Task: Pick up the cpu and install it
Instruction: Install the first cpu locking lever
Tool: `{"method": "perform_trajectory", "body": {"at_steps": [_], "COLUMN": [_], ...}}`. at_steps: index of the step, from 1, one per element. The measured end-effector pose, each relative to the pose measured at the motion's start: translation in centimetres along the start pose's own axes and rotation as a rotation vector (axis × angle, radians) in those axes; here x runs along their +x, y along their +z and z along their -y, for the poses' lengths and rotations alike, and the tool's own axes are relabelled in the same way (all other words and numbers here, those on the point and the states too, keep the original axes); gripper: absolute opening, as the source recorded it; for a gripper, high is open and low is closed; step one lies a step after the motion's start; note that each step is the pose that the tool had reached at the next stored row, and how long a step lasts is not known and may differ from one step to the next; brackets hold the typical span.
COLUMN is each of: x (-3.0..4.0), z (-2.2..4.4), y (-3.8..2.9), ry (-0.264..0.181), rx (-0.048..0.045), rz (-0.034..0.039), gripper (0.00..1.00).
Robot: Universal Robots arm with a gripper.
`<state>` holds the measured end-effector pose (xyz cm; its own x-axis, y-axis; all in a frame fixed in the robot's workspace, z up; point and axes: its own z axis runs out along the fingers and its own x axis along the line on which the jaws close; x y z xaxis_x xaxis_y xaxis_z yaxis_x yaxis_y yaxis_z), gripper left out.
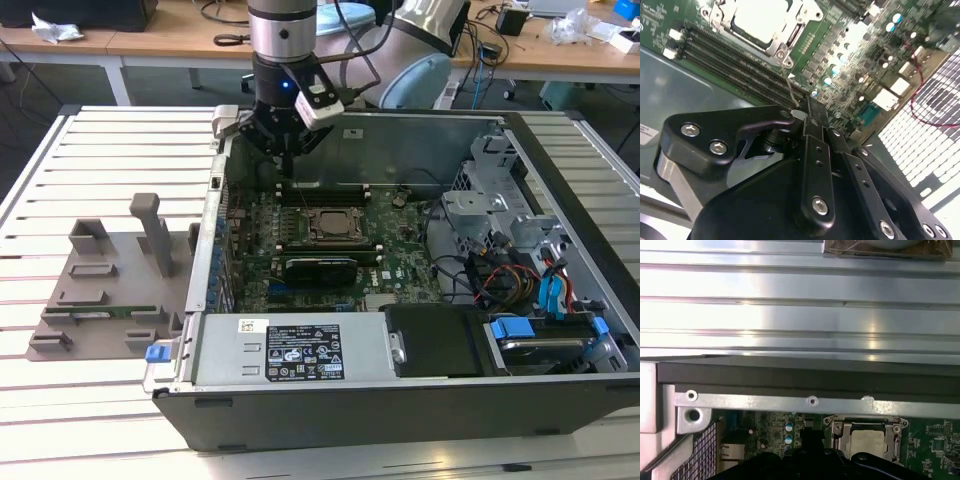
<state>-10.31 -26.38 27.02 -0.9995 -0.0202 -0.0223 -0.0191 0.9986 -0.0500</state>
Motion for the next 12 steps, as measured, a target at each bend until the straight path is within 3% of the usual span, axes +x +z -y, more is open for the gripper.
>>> {"method": "perform_trajectory", "body": {"at_steps": [4,5,7,12], "x": [0.03,-0.25,-1.61,-2.05], "z": [-0.06,-0.02,0.01,0.01], "y": [0.34,0.5,0.59,0.61], "ry": [-0.002,-0.003,-0.003,-0.003], "rx": [-0.0001,0.0004,0.0004,0.0004], "rz": [0.0003,0.0003,0.0002,0.0002], "gripper": [0.11,0.11,0.11,0.11]}}
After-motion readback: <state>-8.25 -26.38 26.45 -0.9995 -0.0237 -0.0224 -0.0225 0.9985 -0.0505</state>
